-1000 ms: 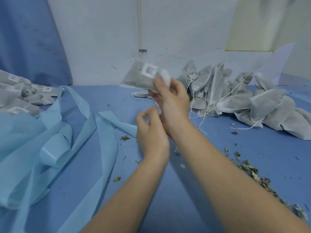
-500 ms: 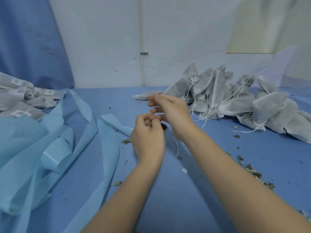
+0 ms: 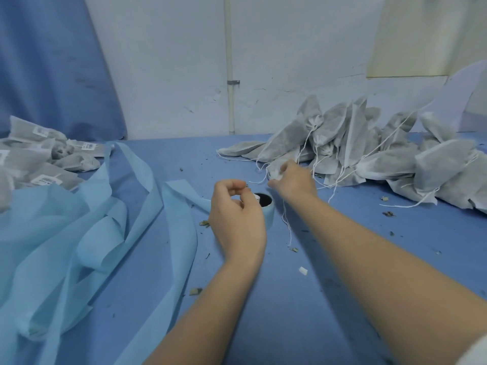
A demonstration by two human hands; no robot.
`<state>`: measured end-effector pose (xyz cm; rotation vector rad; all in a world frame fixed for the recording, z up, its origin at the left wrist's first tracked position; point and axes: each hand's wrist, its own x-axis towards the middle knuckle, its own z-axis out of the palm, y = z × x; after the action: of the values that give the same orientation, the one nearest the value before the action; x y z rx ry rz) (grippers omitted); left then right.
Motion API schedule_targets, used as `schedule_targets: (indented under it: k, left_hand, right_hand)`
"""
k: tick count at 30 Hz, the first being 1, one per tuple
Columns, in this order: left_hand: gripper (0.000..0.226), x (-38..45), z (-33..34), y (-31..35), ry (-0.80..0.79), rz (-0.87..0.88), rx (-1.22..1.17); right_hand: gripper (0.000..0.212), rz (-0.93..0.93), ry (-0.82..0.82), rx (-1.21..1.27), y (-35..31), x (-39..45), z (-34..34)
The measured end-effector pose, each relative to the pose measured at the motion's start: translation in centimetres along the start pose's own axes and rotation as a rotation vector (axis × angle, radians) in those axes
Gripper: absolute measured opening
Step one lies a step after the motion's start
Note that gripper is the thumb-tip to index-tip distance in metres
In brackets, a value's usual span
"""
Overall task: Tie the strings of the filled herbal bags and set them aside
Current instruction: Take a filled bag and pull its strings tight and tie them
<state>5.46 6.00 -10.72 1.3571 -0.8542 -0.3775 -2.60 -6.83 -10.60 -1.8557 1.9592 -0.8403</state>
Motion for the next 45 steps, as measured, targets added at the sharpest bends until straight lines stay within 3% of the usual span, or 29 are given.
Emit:
schedule_targets:
  k: [6,10,15,21,28,31,39,43,45]
  left_hand:
    - [0.016,-0.1,0.0,0.0,-0.011,-0.005,-0.005]
    - [0.017,0.1,0.1,0.0,-0.016,0.001,-0.012]
    - [0.010,-0.1,0.1,0.0,-0.042,0.025,-0.007]
    - [0.022,-0.9,0.2,0.2,-0.139,0.167,0.060]
    - [0.051,-2.0,0.3,0.6,-0.466,0.652,0.290]
    - [0.056,-2.4,0.2,0.6,-0.545,0.740,0.315]
    - [0.037,-3.2,0.2,1.3,-0.643,0.547,0.147]
    - [0.005,-2.9,0.4,2.3,-0.689,0.570,0.382]
    - [0.023,-2.5,0.5,2.7,-0.721,0.548,0.506]
  right_hand:
    - [0.011,-0.002,0.027,-0.023,0.7,0.7,0.7]
    - [0.022,0.035,0.131,0.225,1.6,-0.4,0.3]
    - [0.013,0.047,0.175,0.503,2.9,-2.4,-1.8]
    - [0.021,0.048,0.021,0.859,4.3,-6.4,-5.6]
    - [0.016,0.022,-0.195,1.100,5.1,-10.7,-9.1]
    - [0.012,0.005,-0.345,1.067,5.4,-11.3,-10.0]
    - [0.026,-0.059,-0.523,1.047,5.8,-11.9,-11.3]
    - [0.011,-0.055,-0.405,1.070,6.1,-11.6,-11.5]
    - [0.012,-0.054,-0.331,1.049,6.4,-11.4,-11.4]
